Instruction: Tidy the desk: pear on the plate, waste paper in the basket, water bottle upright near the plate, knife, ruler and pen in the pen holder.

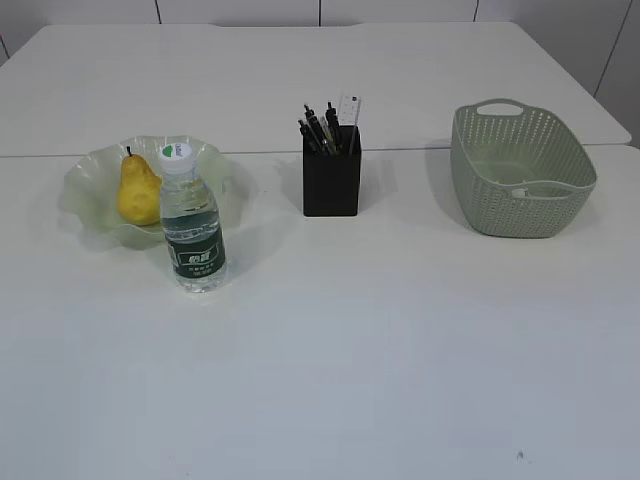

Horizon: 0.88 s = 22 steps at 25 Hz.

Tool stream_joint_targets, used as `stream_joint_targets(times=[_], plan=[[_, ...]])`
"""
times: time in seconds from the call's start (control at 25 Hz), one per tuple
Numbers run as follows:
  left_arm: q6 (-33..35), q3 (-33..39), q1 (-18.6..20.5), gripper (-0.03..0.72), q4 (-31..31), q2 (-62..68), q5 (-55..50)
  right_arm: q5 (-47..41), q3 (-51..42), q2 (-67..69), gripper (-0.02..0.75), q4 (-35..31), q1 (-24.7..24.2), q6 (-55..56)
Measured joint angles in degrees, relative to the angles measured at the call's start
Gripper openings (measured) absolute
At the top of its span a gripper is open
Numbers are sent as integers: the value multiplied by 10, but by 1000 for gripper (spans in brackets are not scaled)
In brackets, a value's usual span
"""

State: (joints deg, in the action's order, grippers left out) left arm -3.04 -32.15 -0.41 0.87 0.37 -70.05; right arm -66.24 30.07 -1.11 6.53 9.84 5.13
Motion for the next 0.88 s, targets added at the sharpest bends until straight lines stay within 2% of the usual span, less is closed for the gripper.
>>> stream_joint_targets(times=[0.2,0.48,0.72,0.88], plan=[[0,17,0,448,-9,0,49,4,-11,0,335,0,0,0],[0,24,0,449,-9,0,62,4,-11,0,348,0,0,-1],[0,24,0,505,-9,0,63,4,-11,0,349,0,0,-1],[0,24,0,515,-9,0,63,4,-11,0,349,0,0,-1]])
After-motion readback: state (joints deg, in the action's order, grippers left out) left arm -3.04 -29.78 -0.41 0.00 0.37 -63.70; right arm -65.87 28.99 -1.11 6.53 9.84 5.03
